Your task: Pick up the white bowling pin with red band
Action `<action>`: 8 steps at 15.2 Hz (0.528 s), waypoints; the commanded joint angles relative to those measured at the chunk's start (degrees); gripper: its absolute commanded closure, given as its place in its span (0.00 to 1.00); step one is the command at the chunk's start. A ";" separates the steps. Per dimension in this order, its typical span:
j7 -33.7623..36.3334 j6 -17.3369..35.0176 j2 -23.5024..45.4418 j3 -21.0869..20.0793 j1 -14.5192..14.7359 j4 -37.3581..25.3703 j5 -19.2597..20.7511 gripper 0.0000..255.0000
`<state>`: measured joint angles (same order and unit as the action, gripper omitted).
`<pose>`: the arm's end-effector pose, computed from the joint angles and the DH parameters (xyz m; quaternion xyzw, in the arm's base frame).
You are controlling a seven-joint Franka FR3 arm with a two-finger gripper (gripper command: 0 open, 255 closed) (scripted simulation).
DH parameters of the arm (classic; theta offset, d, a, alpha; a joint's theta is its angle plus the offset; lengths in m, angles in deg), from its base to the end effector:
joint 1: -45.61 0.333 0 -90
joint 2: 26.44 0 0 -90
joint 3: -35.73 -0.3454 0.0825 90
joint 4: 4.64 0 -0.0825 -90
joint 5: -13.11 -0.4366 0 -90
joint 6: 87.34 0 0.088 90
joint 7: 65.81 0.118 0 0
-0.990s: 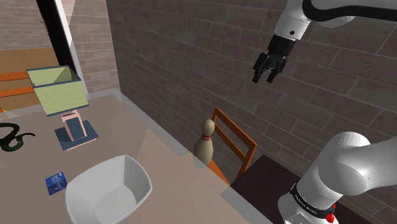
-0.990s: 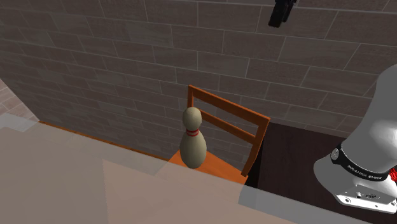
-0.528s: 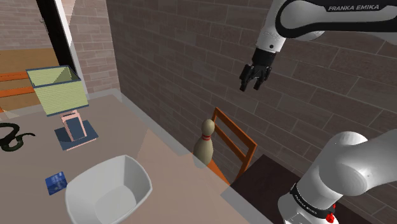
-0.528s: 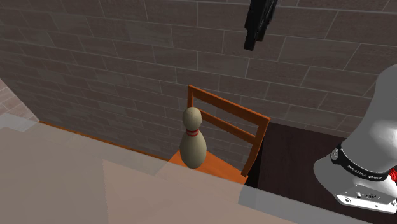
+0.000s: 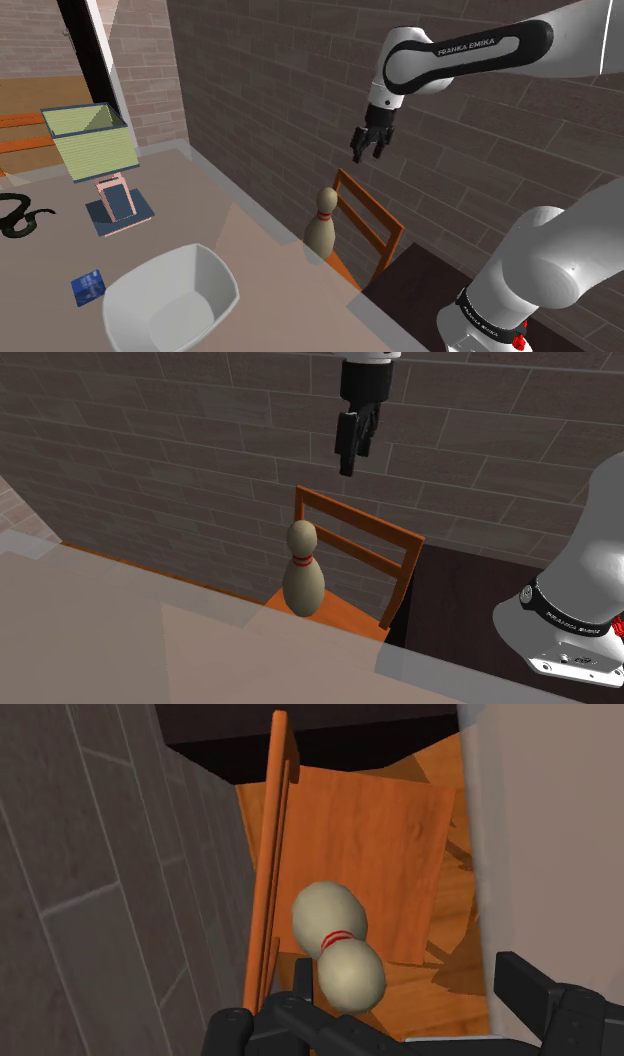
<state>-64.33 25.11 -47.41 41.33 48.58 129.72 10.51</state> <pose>0.4728 -0.0199 0.4674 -0.9984 0.0413 0.0089 0.0384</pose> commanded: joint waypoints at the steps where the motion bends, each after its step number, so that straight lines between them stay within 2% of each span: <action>1: -0.81 2.50 4.49 0.07 0.36 -1.06 -0.18 0.00; 8: -3.84 9.44 19.90 0.12 1.10 -6.16 -0.93 0.00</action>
<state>-67.66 33.56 -29.92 41.44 49.62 124.49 9.69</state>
